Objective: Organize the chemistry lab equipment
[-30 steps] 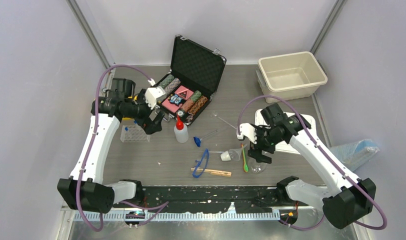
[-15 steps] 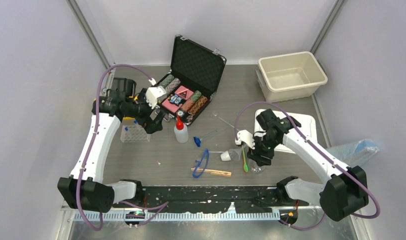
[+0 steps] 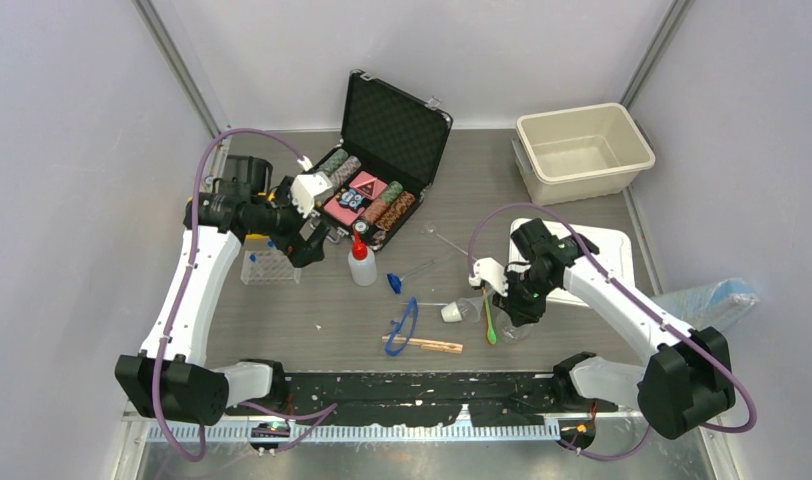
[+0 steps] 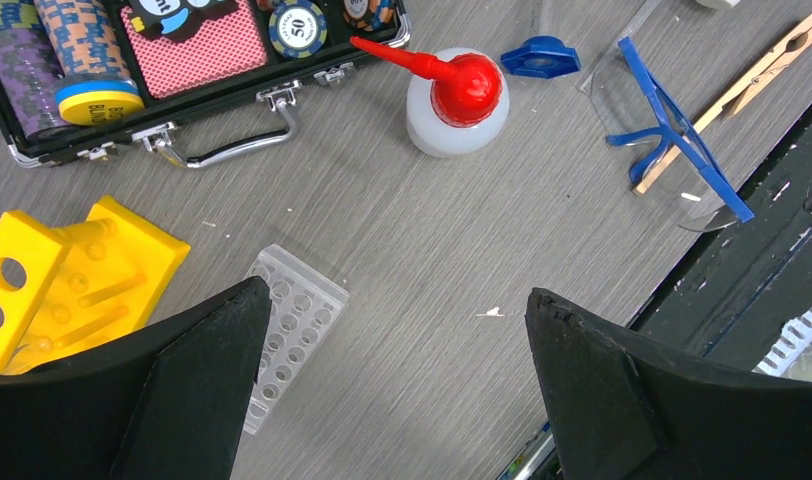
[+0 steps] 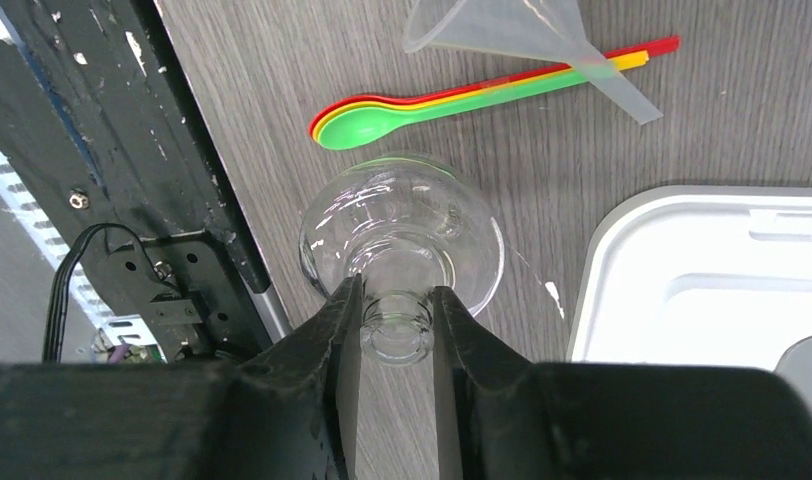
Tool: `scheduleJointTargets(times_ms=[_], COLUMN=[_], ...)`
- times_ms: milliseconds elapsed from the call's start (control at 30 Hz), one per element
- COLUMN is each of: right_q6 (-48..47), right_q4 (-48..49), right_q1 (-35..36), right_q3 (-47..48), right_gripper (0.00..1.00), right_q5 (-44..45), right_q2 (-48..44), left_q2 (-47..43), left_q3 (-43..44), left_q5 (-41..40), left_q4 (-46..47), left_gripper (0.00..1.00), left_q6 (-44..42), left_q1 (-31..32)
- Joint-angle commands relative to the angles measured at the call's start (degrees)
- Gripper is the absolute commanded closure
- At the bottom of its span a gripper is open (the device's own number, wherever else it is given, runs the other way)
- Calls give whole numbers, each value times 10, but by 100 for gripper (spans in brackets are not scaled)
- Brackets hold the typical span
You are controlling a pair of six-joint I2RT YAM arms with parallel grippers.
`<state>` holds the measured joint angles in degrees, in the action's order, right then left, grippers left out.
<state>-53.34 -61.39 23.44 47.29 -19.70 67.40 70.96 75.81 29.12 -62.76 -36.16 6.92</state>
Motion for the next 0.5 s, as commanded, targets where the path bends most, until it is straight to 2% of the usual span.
scheduleJointTargets(times_ms=[0,100,267,333,467], right_q6=[11,23,45,57,89], right_q4=[-36,-62,-95,-100,-95], right_q1=[-1,-1,-10,-31,-116], right_q3=[47,89,239,313,483], right_gripper=[95,95,95,95,95], right_q5=[-21,-26,-27,-29,-41], right_q2=[-20,-34,-18,4,81], left_q2=[-13,-12,-11,-9,-8], left_q3=[-1,0,1,2,4], left_q5=[4,6,15,17,20], left_q4=[17,19,23,24,29], left_gripper=[0,0,0,0,0], left_q6=[2,6,14,18,27], left_q1=[2,2,2,2,3])
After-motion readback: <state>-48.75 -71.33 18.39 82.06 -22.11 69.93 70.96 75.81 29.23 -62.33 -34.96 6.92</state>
